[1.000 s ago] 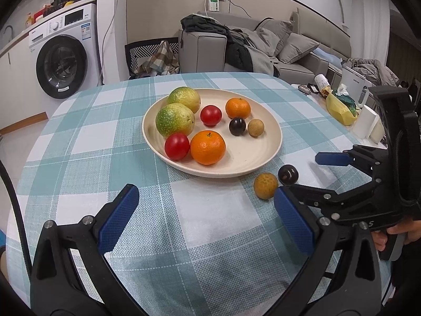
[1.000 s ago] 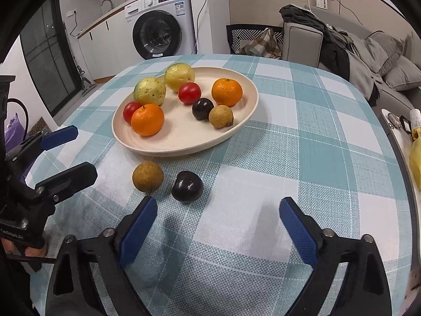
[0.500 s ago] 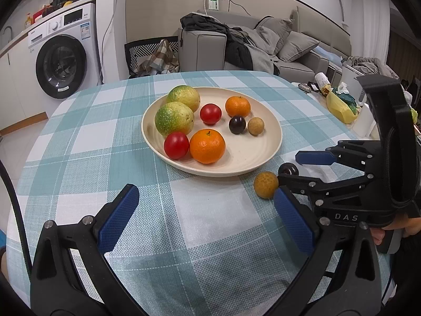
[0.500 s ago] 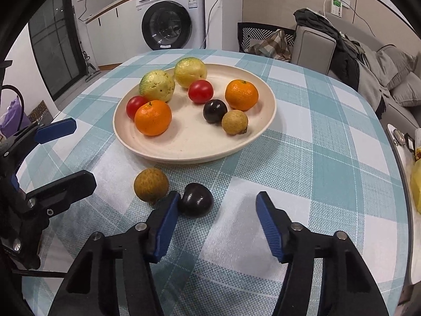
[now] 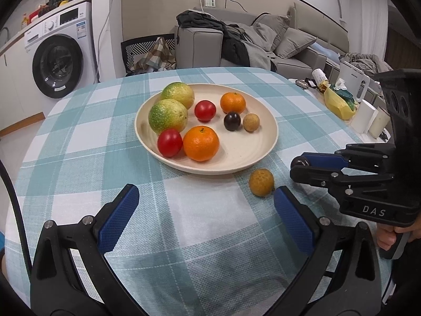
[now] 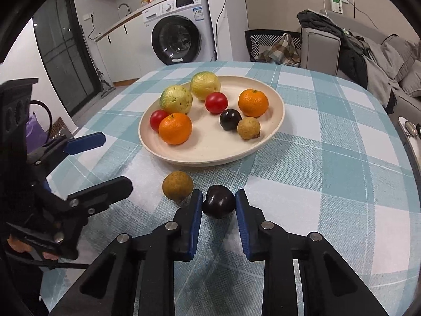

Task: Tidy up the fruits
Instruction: 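Close the right tool on the dark plum while the left tool reaches the small brown fruit, then carry the small brown fruit with the left tool while the right tool carries the dark plum to the plate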

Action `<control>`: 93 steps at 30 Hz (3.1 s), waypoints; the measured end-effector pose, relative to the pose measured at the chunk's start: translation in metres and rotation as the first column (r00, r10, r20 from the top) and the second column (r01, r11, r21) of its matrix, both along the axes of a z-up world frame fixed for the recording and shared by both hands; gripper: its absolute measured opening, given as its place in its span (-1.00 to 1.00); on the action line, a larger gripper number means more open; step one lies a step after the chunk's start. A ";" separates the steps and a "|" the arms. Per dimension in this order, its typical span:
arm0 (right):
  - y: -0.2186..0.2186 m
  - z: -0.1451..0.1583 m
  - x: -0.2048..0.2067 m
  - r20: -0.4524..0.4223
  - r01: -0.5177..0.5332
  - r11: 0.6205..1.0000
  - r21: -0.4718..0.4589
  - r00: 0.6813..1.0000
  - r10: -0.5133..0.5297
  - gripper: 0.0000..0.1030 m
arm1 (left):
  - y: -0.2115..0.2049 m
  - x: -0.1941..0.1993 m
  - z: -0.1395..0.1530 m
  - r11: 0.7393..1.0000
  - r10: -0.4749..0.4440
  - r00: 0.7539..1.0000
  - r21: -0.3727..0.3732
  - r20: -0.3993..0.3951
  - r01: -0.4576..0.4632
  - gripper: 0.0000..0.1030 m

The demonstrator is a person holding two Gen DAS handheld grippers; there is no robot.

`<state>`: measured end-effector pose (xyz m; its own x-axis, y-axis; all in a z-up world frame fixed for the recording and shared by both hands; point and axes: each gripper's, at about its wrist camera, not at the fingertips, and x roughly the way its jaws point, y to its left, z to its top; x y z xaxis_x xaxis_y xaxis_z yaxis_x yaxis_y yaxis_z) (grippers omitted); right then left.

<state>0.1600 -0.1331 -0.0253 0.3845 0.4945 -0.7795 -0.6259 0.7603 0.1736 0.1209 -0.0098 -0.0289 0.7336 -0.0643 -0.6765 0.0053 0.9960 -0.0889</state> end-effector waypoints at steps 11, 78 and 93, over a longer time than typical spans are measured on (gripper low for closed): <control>-0.026 0.011 0.007 0.014 0.053 0.998 0.019 0.998 -0.054 -0.48 | -0.037 0.017 -0.009 0.997 -0.078 0.994 -0.006 -0.077 0.078 0.81; -0.018 0.010 0.002 0.030 0.019 1.000 -0.007 0.999 -0.019 -0.48 | -0.045 0.038 -0.018 0.981 -0.180 0.978 -0.092 -0.107 0.170 -0.53; -0.012 0.011 0.007 0.040 0.019 0.999 0.026 0.999 -0.020 -0.48 | -0.039 0.024 0.009 0.985 -0.156 0.988 -0.070 -0.001 0.155 -0.53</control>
<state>0.1665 -0.1450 -0.0144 0.4250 0.5062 -0.7504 -0.6181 0.7680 0.1680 0.1445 -0.0486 -0.0202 0.7069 -0.2240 -0.6709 0.1588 0.9746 -0.1580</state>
